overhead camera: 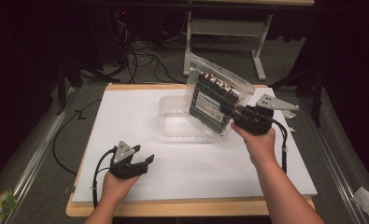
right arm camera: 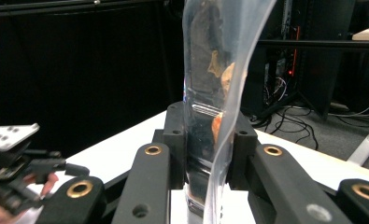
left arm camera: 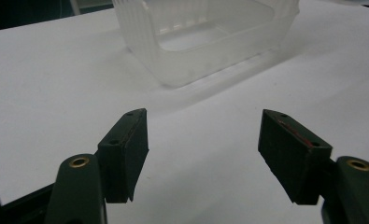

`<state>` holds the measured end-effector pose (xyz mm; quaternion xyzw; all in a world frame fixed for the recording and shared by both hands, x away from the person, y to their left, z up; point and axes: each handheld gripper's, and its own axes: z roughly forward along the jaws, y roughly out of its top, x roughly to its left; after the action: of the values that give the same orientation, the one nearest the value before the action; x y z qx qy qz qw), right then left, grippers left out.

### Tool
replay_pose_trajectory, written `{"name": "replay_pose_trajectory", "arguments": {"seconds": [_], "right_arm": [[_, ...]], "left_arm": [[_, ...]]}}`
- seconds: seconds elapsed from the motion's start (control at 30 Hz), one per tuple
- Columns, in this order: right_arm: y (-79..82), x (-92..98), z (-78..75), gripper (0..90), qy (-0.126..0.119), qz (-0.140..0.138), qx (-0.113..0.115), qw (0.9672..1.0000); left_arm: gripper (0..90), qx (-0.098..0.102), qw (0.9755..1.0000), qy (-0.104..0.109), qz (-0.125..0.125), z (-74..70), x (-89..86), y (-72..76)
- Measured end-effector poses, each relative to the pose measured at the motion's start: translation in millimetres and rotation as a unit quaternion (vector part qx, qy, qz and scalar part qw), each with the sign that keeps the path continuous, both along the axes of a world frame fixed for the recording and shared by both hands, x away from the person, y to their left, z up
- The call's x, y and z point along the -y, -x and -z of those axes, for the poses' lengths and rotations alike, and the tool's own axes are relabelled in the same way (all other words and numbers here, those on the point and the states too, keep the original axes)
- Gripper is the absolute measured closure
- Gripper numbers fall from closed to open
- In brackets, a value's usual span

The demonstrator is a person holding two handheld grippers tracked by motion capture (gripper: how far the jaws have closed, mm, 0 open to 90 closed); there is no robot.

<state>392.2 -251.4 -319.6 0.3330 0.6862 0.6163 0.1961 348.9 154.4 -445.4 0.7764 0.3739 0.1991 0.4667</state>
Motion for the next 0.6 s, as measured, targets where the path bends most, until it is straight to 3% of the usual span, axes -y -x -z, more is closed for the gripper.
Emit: {"name": "replay_pose_trajectory", "arguments": {"seconds": [0.27,0.6], "right_arm": [[-26.2,-17.2,-4.1,75.5,-0.002,0.006,-0.005,1.0],[-61.1,-41.3,7.7,75.5,0.021,0.008,-0.011,0.9997]], "left_arm": [[33.6,0.006,0.9999,-0.005,0.011,-0.6,1.4,1.2],[33.7,0.007,0.9999,0.005,0.006,-2.4,-1.7,0.1]]}}
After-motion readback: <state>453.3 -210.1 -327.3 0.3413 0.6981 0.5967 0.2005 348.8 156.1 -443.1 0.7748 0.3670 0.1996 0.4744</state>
